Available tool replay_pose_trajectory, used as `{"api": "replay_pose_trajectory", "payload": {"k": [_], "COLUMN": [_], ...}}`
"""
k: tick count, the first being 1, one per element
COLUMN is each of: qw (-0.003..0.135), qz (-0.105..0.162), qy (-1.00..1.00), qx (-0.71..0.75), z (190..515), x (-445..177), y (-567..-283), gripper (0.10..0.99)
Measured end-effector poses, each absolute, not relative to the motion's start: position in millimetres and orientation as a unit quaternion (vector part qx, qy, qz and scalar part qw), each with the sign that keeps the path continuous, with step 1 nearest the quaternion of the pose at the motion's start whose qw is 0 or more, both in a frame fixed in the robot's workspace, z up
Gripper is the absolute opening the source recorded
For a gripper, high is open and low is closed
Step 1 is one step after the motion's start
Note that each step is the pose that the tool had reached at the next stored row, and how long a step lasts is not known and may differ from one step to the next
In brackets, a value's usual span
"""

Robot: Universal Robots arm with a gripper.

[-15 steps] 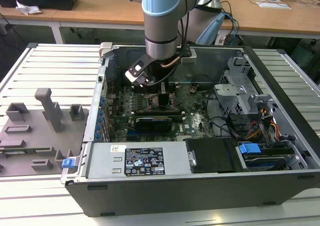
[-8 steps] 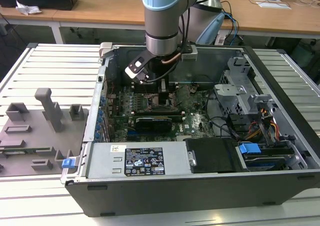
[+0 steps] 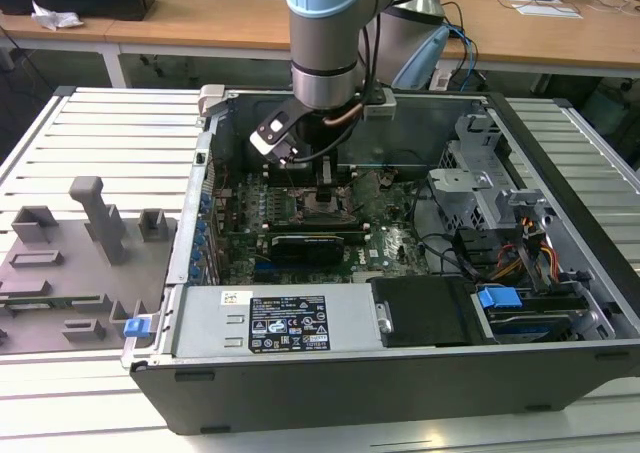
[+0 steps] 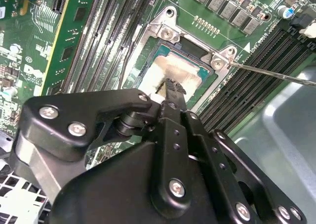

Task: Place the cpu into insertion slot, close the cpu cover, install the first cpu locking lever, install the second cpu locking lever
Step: 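Place the cpu into insertion slot, then close the cpu cover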

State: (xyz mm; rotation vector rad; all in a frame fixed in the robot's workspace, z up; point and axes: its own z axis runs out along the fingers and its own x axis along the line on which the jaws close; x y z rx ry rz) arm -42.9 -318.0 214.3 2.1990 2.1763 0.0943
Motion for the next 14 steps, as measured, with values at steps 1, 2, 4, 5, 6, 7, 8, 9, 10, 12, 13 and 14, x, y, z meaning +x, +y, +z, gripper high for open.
{"api": "replay_pose_trajectory", "payload": {"k": [1,2,4,5,6,7,8,9,10,12,13,14], "qw": [0.023,0.023,0.023,0.023,0.023,0.023,0.023,0.023,0.023,0.023,0.023,0.023], "qz": [0.031,0.031,0.031,0.030,0.030,0.031,0.031,0.031,0.031,0.031,0.031,0.030], "qy": [0.703,0.703,0.703,0.703,0.703,0.703,0.703,0.703,0.703,0.703,0.703,0.702], "qx": [0.710,0.710,0.710,0.710,0.710,0.710,0.710,0.710,0.710,0.711,0.711,0.711], "z": [214.6,214.8,215.2,215.5,215.8,216.1,216.4,216.7,217.0,218.1,218.1,218.3], "x": [-42.9,-42.9,-42.9,-42.9,-42.9,-42.9,-42.9,-42.9,-42.9,-42.9,-42.9,-42.8], "y": [-318.0,-318.0,-318.0,-318.0,-318.0,-318.0,-318.0,-318.0,-318.0,-318.0,-318.0,-318.0], "gripper": [0.106,0.106,0.106,0.106,0.106,0.106,0.106,0.106,0.106,0.106,0.106,0.106]}}
